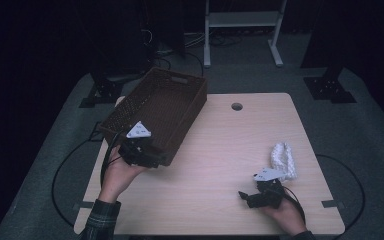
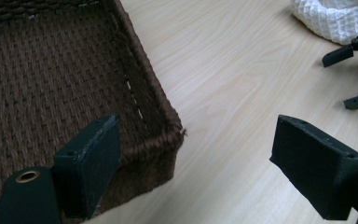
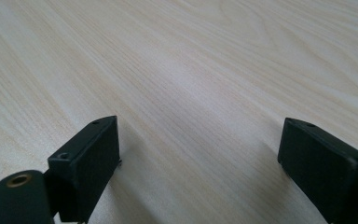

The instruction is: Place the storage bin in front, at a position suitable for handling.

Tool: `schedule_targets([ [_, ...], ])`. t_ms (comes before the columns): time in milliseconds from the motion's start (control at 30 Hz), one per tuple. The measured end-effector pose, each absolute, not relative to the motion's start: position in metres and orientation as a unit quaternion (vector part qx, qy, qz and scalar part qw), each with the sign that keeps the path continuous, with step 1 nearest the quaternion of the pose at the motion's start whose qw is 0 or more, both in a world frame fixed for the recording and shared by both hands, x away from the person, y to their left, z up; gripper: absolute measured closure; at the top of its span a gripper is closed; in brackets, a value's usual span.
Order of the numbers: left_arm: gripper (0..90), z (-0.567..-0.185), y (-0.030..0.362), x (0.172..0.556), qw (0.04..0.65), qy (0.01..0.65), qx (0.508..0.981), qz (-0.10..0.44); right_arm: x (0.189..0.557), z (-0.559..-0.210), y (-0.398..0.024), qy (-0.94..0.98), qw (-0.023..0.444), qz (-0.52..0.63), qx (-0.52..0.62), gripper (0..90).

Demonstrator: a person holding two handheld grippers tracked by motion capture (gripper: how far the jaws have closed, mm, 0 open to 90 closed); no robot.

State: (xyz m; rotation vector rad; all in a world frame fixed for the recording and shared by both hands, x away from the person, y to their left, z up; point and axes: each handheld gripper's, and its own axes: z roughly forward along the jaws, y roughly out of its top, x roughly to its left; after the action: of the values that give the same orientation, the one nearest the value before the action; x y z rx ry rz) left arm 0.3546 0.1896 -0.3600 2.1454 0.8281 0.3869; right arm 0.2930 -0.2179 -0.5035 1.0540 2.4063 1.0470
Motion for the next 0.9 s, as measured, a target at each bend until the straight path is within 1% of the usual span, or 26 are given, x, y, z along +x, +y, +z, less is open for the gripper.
schedule_targets([
  [133,19.4,-0.36,0.186,0.362,0.395,0.323,0.846,0.157,0.293,-0.504,-0.218,0.84,0.156,0.366,0.368,11.7],
  [200,20.3,-0.361,0.185,0.366,0.391,0.324,0.847,0.159,0.293,-0.504,-0.218,0.84,0.154,0.366,0.37,11.7],
  [233,22.5,-0.362,0.184,0.367,0.39,0.325,0.847,0.158,0.293,-0.504,-0.218,0.84,0.154,0.366,0.369,11.7],
  [467,24.3,-0.365,0.179,0.378,0.379,0.33,0.849,0.159,0.293,-0.504,-0.218,0.84,0.156,0.366,0.368,11.7],
  [700,34.3,-0.369,0.173,0.39,0.371,0.336,0.852,0.15,0.293,-0.504,-0.218,0.84,0.156,0.366,0.368,11.7],
  [767,39.3,-0.37,0.171,0.392,0.366,0.336,0.855,0.146,0.293,-0.504,-0.218,0.84,0.156,0.366,0.368,11.7],
  [833,41.7,-0.372,0.169,0.395,0.361,0.335,0.858,0.144,0.293,-0.504,-0.218,0.84,0.156,0.367,0.368,11.7],
  [900,46.3,-0.372,0.167,0.397,0.351,0.335,0.863,0.143,0.293,-0.504,-0.218,0.84,0.155,0.367,0.368,11.7],
])
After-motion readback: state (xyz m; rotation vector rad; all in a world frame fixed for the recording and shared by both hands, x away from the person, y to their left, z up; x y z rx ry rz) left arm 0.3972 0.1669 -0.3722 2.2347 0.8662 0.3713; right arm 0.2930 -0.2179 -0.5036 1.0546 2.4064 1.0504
